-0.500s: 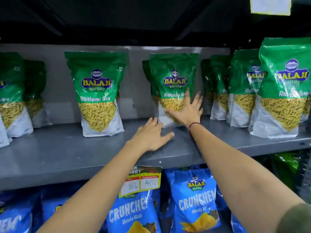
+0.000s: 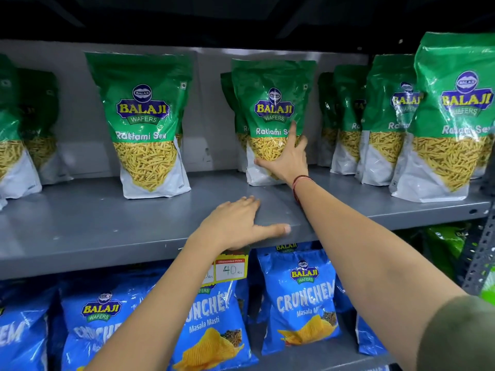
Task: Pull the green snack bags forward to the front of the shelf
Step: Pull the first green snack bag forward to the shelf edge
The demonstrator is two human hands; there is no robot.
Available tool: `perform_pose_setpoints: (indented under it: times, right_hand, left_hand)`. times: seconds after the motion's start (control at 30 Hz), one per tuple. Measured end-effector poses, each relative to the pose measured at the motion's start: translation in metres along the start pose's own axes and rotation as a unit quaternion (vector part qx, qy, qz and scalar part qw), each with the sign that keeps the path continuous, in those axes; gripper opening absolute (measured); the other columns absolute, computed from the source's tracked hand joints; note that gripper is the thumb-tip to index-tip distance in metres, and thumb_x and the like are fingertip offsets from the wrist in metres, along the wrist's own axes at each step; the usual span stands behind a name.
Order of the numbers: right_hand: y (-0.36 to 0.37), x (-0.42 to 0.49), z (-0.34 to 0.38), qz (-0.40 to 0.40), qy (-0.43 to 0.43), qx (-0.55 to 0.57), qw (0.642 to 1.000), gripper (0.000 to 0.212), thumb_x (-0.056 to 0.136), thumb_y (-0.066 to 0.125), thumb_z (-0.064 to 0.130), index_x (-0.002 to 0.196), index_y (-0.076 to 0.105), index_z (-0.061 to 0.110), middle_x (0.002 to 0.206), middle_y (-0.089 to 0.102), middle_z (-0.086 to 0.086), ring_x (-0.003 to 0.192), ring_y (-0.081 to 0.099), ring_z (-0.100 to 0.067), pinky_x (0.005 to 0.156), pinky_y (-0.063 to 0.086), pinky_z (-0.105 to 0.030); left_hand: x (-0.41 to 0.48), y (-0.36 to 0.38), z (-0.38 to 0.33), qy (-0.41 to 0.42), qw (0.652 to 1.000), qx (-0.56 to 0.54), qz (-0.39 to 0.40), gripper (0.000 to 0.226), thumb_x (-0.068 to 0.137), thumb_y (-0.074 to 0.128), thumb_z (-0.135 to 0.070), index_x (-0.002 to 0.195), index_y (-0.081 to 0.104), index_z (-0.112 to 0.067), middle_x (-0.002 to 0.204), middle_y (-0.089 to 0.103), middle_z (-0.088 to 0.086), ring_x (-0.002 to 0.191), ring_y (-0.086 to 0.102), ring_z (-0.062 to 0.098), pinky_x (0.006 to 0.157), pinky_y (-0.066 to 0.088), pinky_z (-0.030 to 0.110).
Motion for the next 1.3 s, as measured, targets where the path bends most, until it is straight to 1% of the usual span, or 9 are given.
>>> perform_pose_setpoints:
  times: [0.17, 0.33, 0.6, 0.7, 0.93, 1.1, 1.2, 1.27, 1.3]
  right_hand:
    - [-0.008, -0.009, 0.005, -0.015, -0.007, -0.013, 1.0, 0.124, 0.063, 0.082, 0.048, 0.152, 0.0, 0.021, 0.143, 0.018, -0.025, 0.123, 0.042, -0.046, 0.101, 0.038, -0.049]
    - [-0.023, -0.024, 0.006, -0.028, -0.01, -0.018, 0.999, 0.123, 0.062, 0.082, 0.048, 0.152, 0.002, 0.022, 0.141, 0.02, -0.023, 0.12, 0.043, -0.045, 0.099, 0.039, -0.049]
    - [-0.059, -0.063, 0.011, -0.049, -0.032, -0.016, 0.998, 0.124, 0.061, 0.08, 0.054, 0.152, 0.001, 0.027, 0.135, 0.025, -0.019, 0.117, 0.044, -0.04, 0.096, 0.043, -0.047]
    - [-0.072, -0.078, 0.013, -0.036, -0.034, -0.009, 0.999, 0.123, 0.061, 0.079, 0.056, 0.151, 0.0, 0.03, 0.13, 0.029, -0.018, 0.115, 0.043, -0.037, 0.096, 0.044, -0.045]
    - [-0.106, -0.113, 0.019, -0.025, -0.06, 0.046, 0.997, 0.122, 0.062, 0.082, 0.051, 0.151, 0.001, 0.032, 0.114, 0.027, -0.006, 0.117, 0.041, -0.032, 0.103, 0.034, -0.039]
    - [-0.115, -0.125, 0.019, -0.022, -0.065, 0.061, 0.996, 0.125, 0.059, 0.083, 0.052, 0.151, -0.001, 0.035, 0.117, 0.028, -0.004, 0.121, 0.04, -0.03, 0.107, 0.035, -0.04]
    - [-0.118, -0.131, 0.016, -0.037, -0.059, 0.106, 0.992, 0.131, 0.057, 0.084, 0.053, 0.15, -0.005, 0.033, 0.134, 0.029, -0.005, 0.129, 0.031, -0.014, 0.105, 0.025, -0.023]
    - [-0.12, -0.134, 0.01, -0.054, -0.042, 0.141, 0.988, 0.134, 0.056, 0.085, 0.052, 0.151, -0.006, 0.029, 0.144, 0.026, 0.002, 0.121, 0.023, 0.006, 0.097, 0.016, -0.01]
    - [-0.121, -0.136, 0.008, -0.055, -0.034, 0.152, 0.986, 0.135, 0.056, 0.085, 0.052, 0.152, -0.006, 0.028, 0.146, 0.025, 0.004, 0.119, 0.021, 0.01, 0.095, 0.015, -0.009]
  left_hand:
    - [-0.003, 0.001, -0.003, 0.008, 1.0, 0.009, 0.019, 0.104, 0.07, 0.046, -0.079, 0.148, 0.024, -0.014, 0.156, 0.025, 0.004, 0.138, 0.029, 0.021, 0.109, 0.027, 0.036]
    - [-0.005, -0.002, 0.0, -0.008, 1.0, -0.01, -0.004, 0.099, 0.064, 0.049, -0.083, 0.137, 0.041, -0.017, 0.144, 0.044, 0.001, 0.127, 0.043, 0.021, 0.101, 0.04, 0.04]
    - [-0.02, -0.007, -0.001, -0.028, 0.997, 0.031, -0.066, 0.088, 0.067, 0.039, -0.084, 0.129, 0.048, -0.021, 0.132, 0.054, -0.001, 0.117, 0.052, 0.021, 0.087, 0.046, 0.037]
    - [-0.023, -0.008, 0.002, -0.03, 0.995, 0.025, -0.087, 0.097, 0.062, 0.031, -0.088, 0.132, 0.046, -0.024, 0.136, 0.053, -0.004, 0.119, 0.051, 0.019, 0.086, 0.045, 0.035]
    - [-0.024, -0.007, 0.005, -0.032, 0.995, 0.012, -0.088, 0.089, 0.071, 0.038, -0.082, 0.14, 0.039, -0.025, 0.149, 0.038, -0.007, 0.127, 0.046, 0.02, 0.092, 0.043, 0.035]
    - [-0.024, -0.007, 0.003, -0.039, 0.994, 0.028, -0.1, 0.088, 0.073, 0.036, -0.081, 0.143, 0.034, -0.027, 0.153, 0.031, -0.01, 0.134, 0.038, 0.015, 0.099, 0.04, 0.034]
    - [-0.025, -0.008, 0.003, -0.037, 0.994, 0.028, -0.103, 0.087, 0.074, 0.036, -0.08, 0.143, 0.034, -0.028, 0.153, 0.032, -0.01, 0.134, 0.038, 0.015, 0.098, 0.04, 0.034]
    - [-0.025, -0.008, 0.003, -0.036, 0.994, 0.028, -0.103, 0.087, 0.073, 0.036, -0.081, 0.142, 0.035, -0.028, 0.152, 0.032, -0.009, 0.133, 0.039, 0.015, 0.098, 0.04, 0.034]
    - [-0.025, -0.007, 0.003, -0.036, 0.994, 0.03, -0.102, 0.088, 0.073, 0.035, -0.082, 0.142, 0.035, -0.028, 0.152, 0.033, -0.009, 0.133, 0.039, 0.015, 0.098, 0.04, 0.034]
Point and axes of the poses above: each hand's wrist, its own x-axis towards the middle knuckle, its own y-axis out of the palm, z = x × y, the point moved 9 cm from there along x, towards the middle knuckle
